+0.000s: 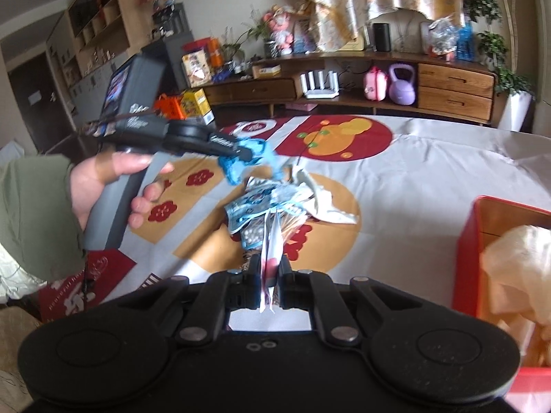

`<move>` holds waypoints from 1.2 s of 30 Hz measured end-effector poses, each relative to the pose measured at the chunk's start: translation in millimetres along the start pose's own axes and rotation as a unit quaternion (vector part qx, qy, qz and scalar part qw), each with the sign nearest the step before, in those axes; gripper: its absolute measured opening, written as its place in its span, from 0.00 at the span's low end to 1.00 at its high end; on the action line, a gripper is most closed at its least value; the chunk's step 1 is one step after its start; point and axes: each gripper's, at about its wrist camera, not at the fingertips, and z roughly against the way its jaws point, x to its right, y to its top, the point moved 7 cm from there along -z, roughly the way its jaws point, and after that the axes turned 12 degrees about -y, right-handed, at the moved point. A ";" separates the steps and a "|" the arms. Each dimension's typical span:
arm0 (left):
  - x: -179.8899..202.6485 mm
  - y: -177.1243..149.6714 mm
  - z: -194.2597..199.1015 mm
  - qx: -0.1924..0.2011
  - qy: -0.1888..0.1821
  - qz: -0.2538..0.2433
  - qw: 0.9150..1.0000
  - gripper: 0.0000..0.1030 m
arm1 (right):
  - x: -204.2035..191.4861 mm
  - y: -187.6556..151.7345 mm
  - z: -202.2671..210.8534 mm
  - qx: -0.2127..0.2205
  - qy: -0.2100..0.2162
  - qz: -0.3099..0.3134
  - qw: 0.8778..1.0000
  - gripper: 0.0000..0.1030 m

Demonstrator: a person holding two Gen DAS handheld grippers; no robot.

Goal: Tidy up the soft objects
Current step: 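Carry the blue glove with the left tool while the right tool carries the packet to the tin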

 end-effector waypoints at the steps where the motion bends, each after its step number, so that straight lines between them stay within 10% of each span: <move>1: 4.1 0.5 5.6 0.001 -0.003 -0.002 1.000 0.15 | 2.9 0.5 5.6 0.002 -0.002 -0.005 1.000 0.07; 36: 248.2 -31.0 78.0 -0.025 -0.197 -0.120 0.973 0.15 | 132.8 -20.1 118.0 0.063 -0.126 -0.106 0.984 0.08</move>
